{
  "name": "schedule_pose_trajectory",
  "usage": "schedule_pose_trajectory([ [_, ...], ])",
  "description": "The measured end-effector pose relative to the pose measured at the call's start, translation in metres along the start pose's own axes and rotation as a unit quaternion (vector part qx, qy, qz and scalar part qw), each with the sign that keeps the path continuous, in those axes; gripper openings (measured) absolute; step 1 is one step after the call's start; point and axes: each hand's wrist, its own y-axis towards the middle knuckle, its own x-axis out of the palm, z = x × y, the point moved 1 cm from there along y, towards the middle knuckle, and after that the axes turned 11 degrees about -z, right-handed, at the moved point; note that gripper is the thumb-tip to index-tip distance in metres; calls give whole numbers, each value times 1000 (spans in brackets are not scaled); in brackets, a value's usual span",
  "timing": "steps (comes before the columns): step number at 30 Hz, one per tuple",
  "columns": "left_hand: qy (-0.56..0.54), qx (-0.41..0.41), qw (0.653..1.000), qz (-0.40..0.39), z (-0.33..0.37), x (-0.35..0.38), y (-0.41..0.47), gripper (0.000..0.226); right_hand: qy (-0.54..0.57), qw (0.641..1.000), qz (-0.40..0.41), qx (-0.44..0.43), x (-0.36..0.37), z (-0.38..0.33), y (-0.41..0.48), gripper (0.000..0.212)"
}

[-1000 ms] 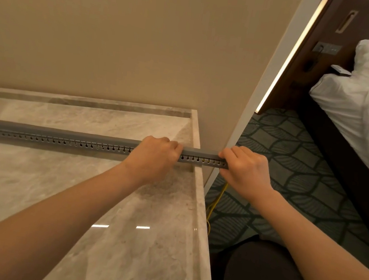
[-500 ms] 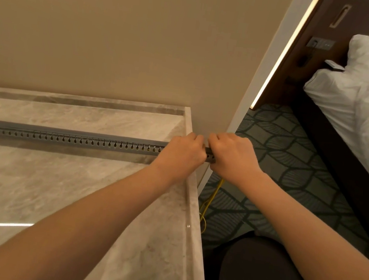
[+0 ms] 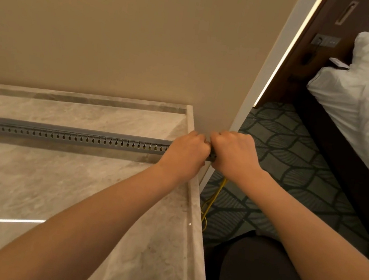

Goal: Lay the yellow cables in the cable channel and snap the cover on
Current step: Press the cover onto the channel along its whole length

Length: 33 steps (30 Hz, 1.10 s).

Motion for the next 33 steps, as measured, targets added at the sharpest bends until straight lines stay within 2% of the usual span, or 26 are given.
schedule_pose_trajectory([
  [10,60,32,997,-35,-2,-10,12,16,16,1000,2,7,-4,1,1,8],
  [16,54,38,997,-40,-4,-10,13,13,25,1000,-5,2,-4,2,2,2],
  [24,69,52,995,-43,-3,-11,13,12,40,999,-1,0,-5,2,0,3],
  [33,74,55,995,-40,-2,-11,9,13,69,997,40,-5,2,3,-3,7],
])
